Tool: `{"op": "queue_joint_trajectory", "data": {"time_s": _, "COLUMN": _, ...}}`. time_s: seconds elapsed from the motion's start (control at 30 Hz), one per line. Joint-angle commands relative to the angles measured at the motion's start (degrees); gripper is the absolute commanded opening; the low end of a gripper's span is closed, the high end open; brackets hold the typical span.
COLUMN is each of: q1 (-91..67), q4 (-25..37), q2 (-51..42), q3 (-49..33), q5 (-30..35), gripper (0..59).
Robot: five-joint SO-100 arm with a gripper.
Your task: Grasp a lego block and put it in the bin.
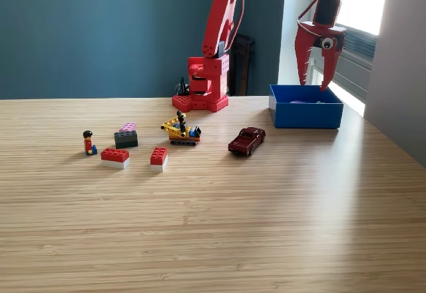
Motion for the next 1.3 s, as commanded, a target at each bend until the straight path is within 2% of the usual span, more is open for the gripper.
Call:
{"op": "queue_joint_trajectory", "data": {"time_s": 0.03, "q1": 12.4, "q4": 4.7, "q2": 2.0, "q3": -8.2, "q5": 3.3, "gripper": 0.1}}
{"op": "queue_joint_trajectory", "data": {"time_s": 0.2, "q1": 29.0, "q4": 7.2, "q2": 2.1, "q3": -8.6, "q5": 2.2, "gripper": 0.1}}
{"op": "queue_joint_trajectory", "data": {"time_s": 0.47, "q1": 46.8, "q4": 6.8, "q2": 2.0, "q3": -8.5, "q5": -5.0, "gripper": 0.1}}
{"op": "queue_joint_trajectory", "data": {"time_s": 1.3, "q1": 53.1, "q4": 3.0, "q2": 1.4, "q3": -7.2, "q5": -11.1, "gripper": 0.1}}
